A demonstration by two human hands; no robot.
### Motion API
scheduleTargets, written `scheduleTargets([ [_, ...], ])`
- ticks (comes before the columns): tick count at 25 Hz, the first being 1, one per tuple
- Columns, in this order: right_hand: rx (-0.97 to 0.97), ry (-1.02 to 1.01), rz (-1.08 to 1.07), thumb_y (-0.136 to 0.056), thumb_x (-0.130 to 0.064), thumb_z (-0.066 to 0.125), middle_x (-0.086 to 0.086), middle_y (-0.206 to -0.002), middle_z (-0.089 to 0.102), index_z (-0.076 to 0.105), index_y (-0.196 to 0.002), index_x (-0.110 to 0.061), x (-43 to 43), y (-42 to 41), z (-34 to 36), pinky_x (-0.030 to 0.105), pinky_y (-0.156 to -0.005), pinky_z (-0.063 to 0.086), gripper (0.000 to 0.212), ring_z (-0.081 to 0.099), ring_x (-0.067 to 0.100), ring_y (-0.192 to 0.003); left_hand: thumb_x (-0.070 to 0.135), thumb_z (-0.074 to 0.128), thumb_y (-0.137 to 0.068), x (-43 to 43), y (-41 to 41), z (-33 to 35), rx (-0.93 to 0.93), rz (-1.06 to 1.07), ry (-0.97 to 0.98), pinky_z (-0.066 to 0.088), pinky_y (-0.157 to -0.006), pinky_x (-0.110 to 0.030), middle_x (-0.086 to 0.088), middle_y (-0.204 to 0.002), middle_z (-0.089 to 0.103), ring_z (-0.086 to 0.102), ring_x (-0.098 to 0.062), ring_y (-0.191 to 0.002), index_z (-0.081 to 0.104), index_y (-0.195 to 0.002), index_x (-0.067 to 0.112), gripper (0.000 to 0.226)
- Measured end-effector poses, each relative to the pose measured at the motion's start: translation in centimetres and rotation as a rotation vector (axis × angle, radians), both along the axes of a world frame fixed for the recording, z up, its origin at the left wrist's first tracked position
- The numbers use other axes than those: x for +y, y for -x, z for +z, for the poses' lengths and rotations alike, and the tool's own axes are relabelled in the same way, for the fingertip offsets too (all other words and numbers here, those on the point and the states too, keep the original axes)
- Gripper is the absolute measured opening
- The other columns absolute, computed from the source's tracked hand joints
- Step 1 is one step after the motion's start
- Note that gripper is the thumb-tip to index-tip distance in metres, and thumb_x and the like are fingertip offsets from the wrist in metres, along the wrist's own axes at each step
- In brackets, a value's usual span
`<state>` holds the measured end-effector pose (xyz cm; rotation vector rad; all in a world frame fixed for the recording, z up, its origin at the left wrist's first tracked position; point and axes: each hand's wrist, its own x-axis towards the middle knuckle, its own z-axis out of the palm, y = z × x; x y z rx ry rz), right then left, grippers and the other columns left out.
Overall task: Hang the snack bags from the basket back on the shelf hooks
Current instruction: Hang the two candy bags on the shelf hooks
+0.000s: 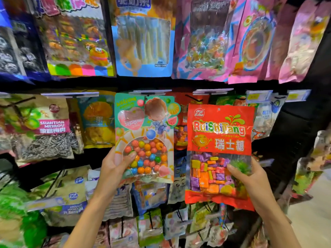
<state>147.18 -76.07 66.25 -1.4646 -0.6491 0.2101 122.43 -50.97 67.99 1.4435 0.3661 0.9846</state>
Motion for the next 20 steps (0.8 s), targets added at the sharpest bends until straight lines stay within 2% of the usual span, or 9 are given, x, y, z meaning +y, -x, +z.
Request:
scheduleTargets([
  [2,-0.01,-0.002,0.016,-0.053,-0.057,0.09,-0.001,-0.103,0.076,0.065,-0.113,-0.027,0.0,-0.9,0.2,0.032,-0.077,0.061,0.072,0.074,0.018,-0.092,0.01,0.058,-0.096,-0.4,-0.5,-0.1,-0.003,0.012,0.007,0.054,-0.077,-0.016,0.018,-0.119,0.069,0.065,-0.002,-0.11,0.054,-0.131,0.033,0.042],
  [6,0.012,-0.019,0.057,-0.068,-0.03,0.081,-0.005,-0.1,0.076,0.064,-0.11,-0.031,0.3,-2.1,0.2,0.027,-0.075,0.06,0.045,0.073,0.019,-0.093,0.009,0.058,-0.095,-0.7,-1.0,-0.6,0.003,0.021,0.008,0.055,-0.079,-0.016,0.013,-0.125,0.067,0.064,-0.005,-0.114,0.053,-0.135,0.029,0.045],
  [8,0.011,-0.017,0.063,-0.071,-0.032,0.08,-0.006,-0.101,0.076,0.063,-0.11,-0.032,0.7,-2.3,0.2,0.024,-0.073,0.06,0.043,0.073,0.016,-0.093,0.008,0.057,-0.095,-0.7,-0.9,-0.7,-0.009,0.023,0.012,0.056,-0.083,-0.021,0.011,-0.125,0.068,0.064,-0.008,-0.115,0.053,-0.135,0.026,0.044],
  [12,0.009,0.007,0.078,-0.065,-0.042,0.086,-0.003,-0.107,0.075,0.062,-0.118,-0.033,1.3,-2.5,0.2,0.043,-0.089,0.056,0.059,0.072,0.017,-0.097,0.011,0.059,-0.094,-0.3,-0.6,-0.8,-0.024,0.034,0.054,0.055,-0.094,-0.038,0.003,-0.129,0.066,0.063,-0.019,-0.118,0.052,-0.137,0.026,0.046],
  [15,0.003,0.029,0.084,-0.065,-0.042,0.085,-0.005,-0.108,0.075,0.062,-0.118,-0.038,1.6,-2.7,0.3,0.052,-0.097,0.051,0.058,0.071,0.019,-0.1,0.013,0.06,-0.094,-0.4,-0.6,-1.0,-0.006,0.04,0.056,0.053,-0.097,-0.047,0.0,-0.127,0.067,0.064,-0.023,-0.118,0.055,-0.133,0.029,0.043],
  [18,0.002,0.02,0.094,-0.064,-0.043,0.085,-0.007,-0.106,0.075,0.062,-0.114,-0.041,1.6,-2.9,0.4,0.052,-0.097,0.051,0.054,0.072,0.017,-0.099,0.015,0.06,-0.095,-0.4,-0.8,-1.1,0.008,0.047,0.054,0.049,-0.099,-0.049,0.001,-0.129,0.066,0.063,-0.021,-0.118,0.054,-0.135,0.029,0.043],
  [20,0.008,0.011,0.116,-0.056,-0.055,0.089,-0.008,-0.106,0.075,0.062,-0.111,-0.044,1.5,-2.9,0.5,0.048,-0.093,0.053,0.062,0.072,0.015,-0.097,0.015,0.06,-0.095,-0.5,-1.1,-1.2,0.011,0.057,0.05,0.049,-0.099,-0.047,0.003,-0.127,0.067,0.064,-0.02,-0.117,0.055,-0.133,0.03,0.042],
])
